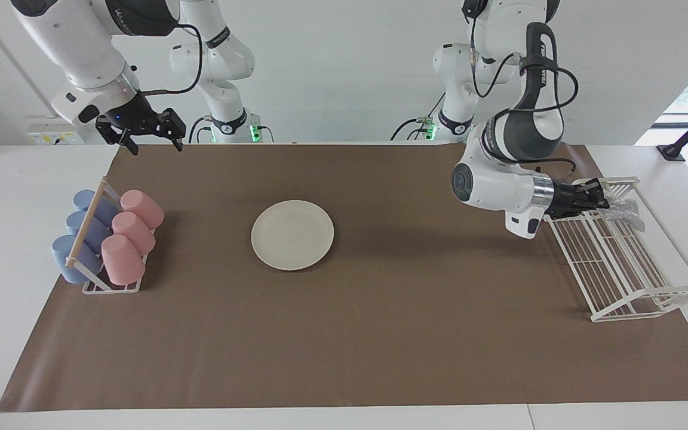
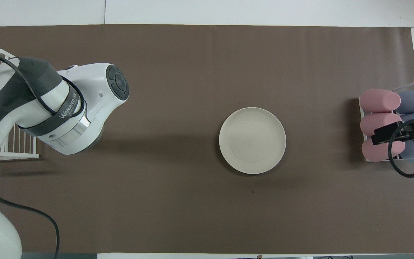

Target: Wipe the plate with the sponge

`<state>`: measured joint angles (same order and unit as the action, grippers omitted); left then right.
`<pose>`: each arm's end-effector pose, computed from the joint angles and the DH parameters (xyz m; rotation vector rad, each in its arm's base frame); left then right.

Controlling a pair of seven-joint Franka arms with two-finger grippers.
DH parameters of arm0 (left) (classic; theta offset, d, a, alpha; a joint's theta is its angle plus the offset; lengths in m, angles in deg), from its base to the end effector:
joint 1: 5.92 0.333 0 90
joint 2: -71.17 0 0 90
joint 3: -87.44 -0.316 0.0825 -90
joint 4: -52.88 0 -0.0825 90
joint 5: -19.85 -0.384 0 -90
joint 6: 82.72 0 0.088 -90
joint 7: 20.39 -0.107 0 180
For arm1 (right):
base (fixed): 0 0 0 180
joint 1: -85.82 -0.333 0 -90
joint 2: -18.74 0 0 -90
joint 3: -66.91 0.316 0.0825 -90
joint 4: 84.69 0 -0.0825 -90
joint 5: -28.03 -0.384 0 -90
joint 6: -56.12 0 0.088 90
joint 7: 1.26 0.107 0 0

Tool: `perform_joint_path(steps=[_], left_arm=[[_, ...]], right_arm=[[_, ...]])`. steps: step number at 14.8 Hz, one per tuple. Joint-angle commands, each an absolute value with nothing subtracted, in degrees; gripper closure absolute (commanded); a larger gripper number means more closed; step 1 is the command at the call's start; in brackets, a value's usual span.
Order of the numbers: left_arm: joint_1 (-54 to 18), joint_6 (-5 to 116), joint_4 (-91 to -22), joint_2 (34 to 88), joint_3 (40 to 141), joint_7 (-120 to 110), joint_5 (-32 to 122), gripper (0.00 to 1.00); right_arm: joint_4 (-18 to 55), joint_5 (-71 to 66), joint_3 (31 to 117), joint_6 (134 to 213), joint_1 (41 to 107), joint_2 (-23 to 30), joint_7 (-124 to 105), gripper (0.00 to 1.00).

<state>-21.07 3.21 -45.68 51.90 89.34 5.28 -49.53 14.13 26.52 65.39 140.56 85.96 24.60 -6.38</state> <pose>0.6171 -0.0764 0.4241 -1.8579 0.1338 0.0210 0.5086 -0.0124 0.5995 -3.0940 -0.0949 0.2276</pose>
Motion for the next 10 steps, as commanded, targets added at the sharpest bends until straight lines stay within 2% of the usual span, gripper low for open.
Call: perform_joint_path(steps=[1, 10], left_arm=[[-17.3, 8.2, -42.6, 49.4, 89.6, 3.8, -50.1, 1.0], [-14.9, 12.2, -43.2, 48.8, 89.6, 4.3, -41.6, 1.0]], right_arm=[[14.1, 27.4, 65.7, 140.6, 86.0, 24.5, -5.5, 0.0], [14.1, 27.5, 65.7, 140.6, 86.0, 24.5, -5.5, 0.0]])
